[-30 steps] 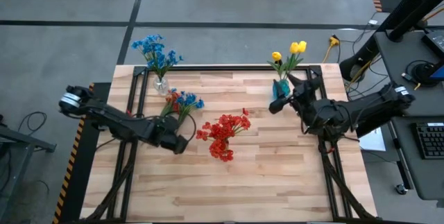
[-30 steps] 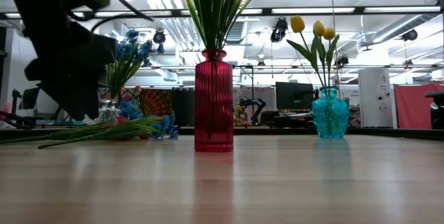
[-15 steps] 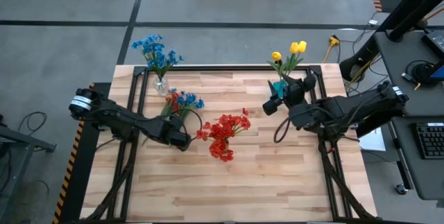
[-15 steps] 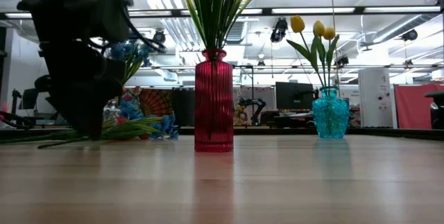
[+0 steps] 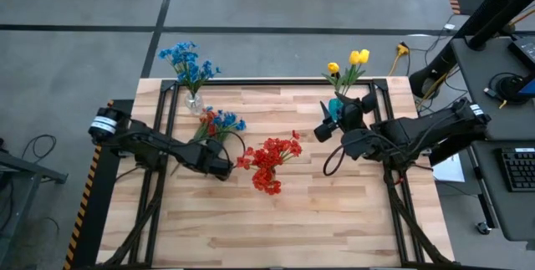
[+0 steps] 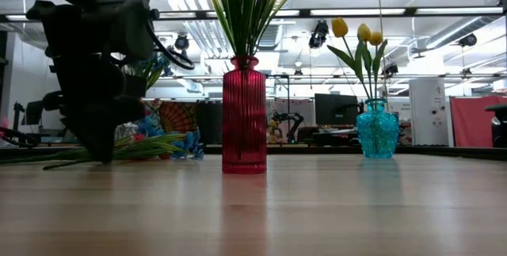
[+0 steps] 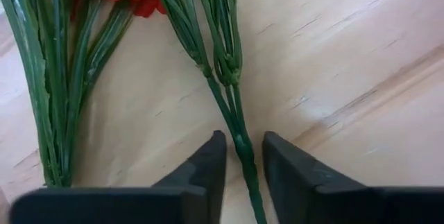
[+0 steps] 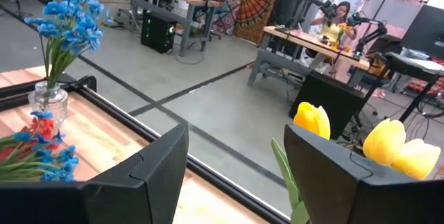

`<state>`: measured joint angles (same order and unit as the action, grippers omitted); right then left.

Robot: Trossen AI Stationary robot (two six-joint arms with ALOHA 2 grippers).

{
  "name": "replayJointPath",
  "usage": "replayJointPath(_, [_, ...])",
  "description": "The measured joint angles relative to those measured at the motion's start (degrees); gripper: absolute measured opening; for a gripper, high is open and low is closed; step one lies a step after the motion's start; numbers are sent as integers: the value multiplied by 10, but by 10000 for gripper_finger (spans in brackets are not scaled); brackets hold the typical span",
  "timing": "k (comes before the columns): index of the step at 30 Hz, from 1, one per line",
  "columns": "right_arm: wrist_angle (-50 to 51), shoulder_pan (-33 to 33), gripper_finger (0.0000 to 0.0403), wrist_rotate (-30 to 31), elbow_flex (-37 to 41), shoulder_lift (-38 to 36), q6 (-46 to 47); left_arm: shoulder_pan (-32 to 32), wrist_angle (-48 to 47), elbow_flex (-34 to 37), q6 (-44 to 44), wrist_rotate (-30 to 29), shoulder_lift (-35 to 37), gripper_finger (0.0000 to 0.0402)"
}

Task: Sort flowers into vase by color
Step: Put the blue flowers into the transparent vase

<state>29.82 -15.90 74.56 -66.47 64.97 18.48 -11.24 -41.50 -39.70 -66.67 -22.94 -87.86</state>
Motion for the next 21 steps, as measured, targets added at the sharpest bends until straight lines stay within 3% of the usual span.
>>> replayJointPath(7, [1,0,231,0,4,0,5,0,-1,1,2,0,5,8])
replayJointPath(15, [2,0,231,0,5,0,6,0,-1,1,2,0,13,8])
replayJointPath(21, [2,0,231,-1,5,0,6,-7,-10,1,2,0,57,8])
